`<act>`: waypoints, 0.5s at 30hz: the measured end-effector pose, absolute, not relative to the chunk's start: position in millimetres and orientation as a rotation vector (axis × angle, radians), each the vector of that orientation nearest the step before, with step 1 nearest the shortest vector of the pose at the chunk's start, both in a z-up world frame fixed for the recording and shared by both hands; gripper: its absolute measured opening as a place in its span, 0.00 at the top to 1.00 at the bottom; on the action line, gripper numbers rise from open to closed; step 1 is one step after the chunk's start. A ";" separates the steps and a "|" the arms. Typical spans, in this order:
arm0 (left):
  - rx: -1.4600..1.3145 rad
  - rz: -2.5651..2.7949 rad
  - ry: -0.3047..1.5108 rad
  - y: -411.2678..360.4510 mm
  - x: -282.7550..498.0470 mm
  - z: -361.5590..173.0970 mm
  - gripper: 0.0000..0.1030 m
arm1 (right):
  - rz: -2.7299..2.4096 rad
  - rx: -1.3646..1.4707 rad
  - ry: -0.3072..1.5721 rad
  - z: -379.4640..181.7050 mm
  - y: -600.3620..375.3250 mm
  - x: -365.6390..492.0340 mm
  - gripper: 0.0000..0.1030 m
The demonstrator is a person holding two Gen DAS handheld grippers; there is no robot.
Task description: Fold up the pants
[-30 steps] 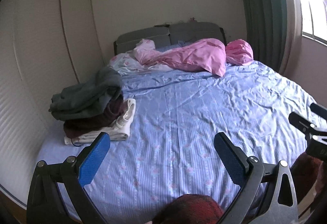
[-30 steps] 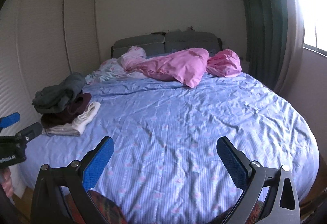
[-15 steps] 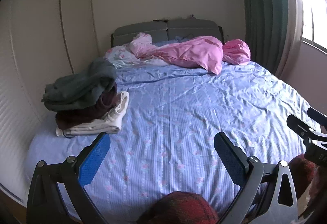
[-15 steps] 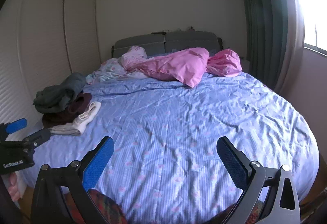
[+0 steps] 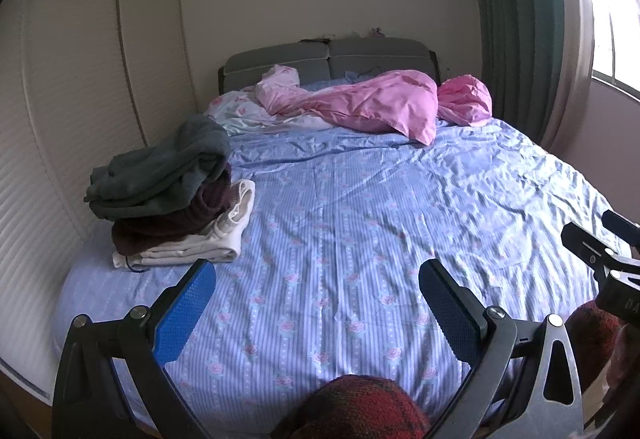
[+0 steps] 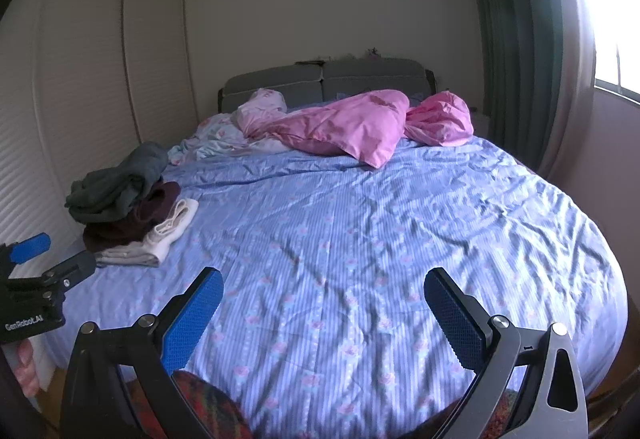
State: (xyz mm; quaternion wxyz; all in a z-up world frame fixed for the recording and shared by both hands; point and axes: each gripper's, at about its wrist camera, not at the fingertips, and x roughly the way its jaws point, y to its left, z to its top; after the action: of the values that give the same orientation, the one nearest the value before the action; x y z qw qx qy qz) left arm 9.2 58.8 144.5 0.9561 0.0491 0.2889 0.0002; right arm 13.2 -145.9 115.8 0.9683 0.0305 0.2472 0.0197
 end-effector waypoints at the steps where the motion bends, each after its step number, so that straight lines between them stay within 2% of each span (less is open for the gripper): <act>1: 0.101 0.001 0.588 59.1 9.9 144.6 0.00 | 0.038 0.062 0.500 115.5 -144.9 12.9 0.01; 15: 0.101 -0.002 0.588 59.4 10.3 144.3 0.00 | 0.036 0.067 0.500 113.2 -145.2 11.5 0.01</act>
State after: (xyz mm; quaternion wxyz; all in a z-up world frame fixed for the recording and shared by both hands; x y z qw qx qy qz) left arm 10.3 59.4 144.3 0.9558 0.0499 0.2897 -0.0012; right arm 11.5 -145.2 113.2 0.9682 0.0333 0.2473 0.0180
